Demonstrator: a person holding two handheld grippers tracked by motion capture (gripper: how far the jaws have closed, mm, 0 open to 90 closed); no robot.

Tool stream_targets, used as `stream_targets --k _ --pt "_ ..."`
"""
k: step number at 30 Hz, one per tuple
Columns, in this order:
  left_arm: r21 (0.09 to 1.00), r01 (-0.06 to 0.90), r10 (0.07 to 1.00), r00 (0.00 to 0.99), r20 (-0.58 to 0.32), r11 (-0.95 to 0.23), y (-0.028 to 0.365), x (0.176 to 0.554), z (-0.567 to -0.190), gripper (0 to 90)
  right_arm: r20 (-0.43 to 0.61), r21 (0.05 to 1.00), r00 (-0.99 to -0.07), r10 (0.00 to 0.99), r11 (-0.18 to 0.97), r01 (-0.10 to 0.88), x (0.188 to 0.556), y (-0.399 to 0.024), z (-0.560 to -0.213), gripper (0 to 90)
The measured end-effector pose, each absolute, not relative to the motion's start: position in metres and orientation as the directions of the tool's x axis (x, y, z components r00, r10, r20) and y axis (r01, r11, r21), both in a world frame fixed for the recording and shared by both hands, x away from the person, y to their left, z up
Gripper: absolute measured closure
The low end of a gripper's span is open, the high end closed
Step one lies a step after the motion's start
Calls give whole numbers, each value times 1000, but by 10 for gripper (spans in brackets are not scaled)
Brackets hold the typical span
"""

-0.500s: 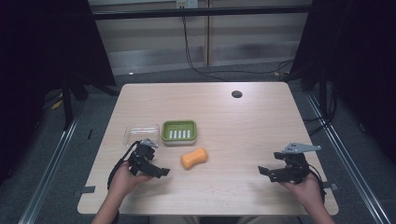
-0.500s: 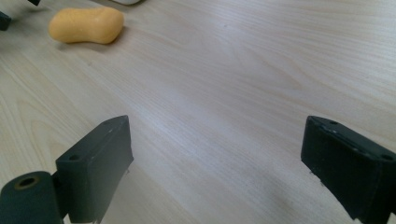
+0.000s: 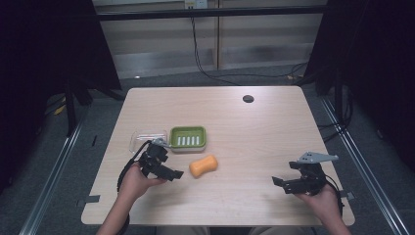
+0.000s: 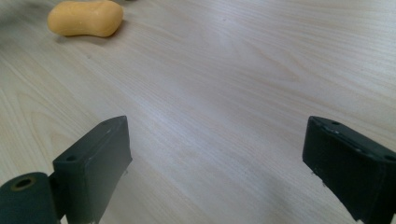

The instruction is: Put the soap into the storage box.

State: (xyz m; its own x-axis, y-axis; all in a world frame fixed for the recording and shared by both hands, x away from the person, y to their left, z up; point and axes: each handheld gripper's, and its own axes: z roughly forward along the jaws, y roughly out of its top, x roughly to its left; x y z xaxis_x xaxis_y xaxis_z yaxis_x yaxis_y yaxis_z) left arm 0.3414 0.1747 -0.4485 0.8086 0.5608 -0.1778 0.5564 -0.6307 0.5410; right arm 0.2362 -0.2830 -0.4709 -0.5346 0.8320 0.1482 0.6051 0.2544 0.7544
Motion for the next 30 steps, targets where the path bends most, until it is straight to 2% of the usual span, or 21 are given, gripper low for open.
stream_targets --k 9,13,30 --pt "496 509 499 851 -164 -703 144 352 -436 117 158 755 -529 834 244 609 235 -286 -471 78" --pt "447 456 445 885 -135 -770 119 356 -433 143 160 757 -534 830 244 606 235 -284 -469 79" --pt "386 440 425 896 -129 -810 86 369 -439 243 168 762 -542 824 240 601 235 -286 -469 80"
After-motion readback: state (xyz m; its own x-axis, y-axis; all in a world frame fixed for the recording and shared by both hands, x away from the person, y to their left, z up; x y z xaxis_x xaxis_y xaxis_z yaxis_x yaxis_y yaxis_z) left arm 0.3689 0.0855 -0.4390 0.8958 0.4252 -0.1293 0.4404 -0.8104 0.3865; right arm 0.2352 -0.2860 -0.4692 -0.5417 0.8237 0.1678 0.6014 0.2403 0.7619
